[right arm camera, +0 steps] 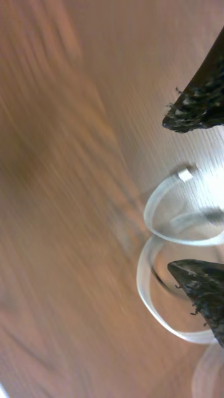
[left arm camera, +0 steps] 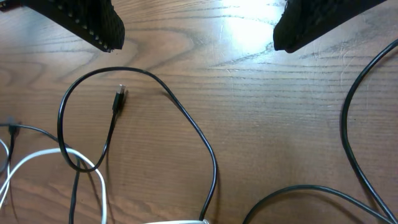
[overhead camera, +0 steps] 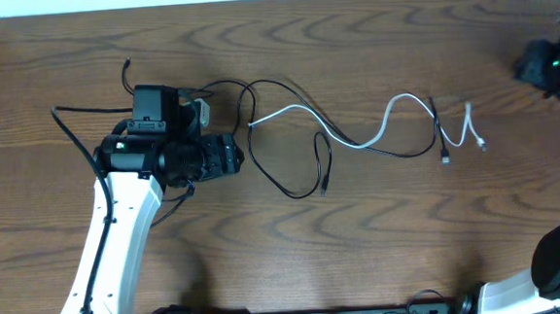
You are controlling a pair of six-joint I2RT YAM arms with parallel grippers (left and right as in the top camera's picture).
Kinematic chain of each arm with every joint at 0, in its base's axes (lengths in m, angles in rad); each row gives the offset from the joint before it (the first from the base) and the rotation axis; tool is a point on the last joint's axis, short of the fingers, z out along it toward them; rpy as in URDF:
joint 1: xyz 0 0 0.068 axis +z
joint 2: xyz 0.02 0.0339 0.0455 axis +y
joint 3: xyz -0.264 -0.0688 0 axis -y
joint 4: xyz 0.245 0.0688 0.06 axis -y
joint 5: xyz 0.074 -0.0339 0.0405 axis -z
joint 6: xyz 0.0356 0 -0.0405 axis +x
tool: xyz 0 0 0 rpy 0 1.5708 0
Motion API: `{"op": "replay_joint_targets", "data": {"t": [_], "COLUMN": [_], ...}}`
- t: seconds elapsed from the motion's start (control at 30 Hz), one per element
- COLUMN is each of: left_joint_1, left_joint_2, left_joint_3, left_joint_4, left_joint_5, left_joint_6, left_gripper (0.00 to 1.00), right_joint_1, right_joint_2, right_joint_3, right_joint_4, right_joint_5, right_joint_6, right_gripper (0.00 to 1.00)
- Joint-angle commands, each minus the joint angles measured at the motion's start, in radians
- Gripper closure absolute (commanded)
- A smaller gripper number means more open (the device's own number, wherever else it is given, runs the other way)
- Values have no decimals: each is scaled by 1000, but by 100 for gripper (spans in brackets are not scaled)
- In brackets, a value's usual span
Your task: Untangle cables
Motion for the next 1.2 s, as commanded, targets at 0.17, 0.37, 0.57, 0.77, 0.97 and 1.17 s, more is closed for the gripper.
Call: {"op": "replay_joint_targets", "data": {"t": [0.17, 0.37, 0.57, 0.77, 0.97, 1.17], "left_joint_1": [-2, -2, -2, -2, -2, -2], "left_joint_2": [-11, -11, -11, -11, -11, -11], "left_joint_3": [-3, -3, -3, -3, -3, -3], "left_joint_4": [-5, -5, -5, -5, -6, -12], "left_joint_5": [12, 12, 12, 12, 12, 12], "left_joint_6": [17, 17, 17, 17, 17, 17], "left_gripper": [19, 18, 18, 18, 17, 18], "right_joint_1": [362, 505, 562, 570, 538, 264], "right_joint_2": [2, 3, 3, 3, -20, -90], "right_joint_3": [-119, -289, -483, -663, -632, -31], "right_joint_4": [-135, 98, 393, 713, 801, 259], "right_joint_5": [-121, 34, 53, 53, -38, 0], "right_joint_6": [-84, 82, 243, 452, 427, 202], "right_gripper": [30, 32, 42, 60, 99, 99]}}
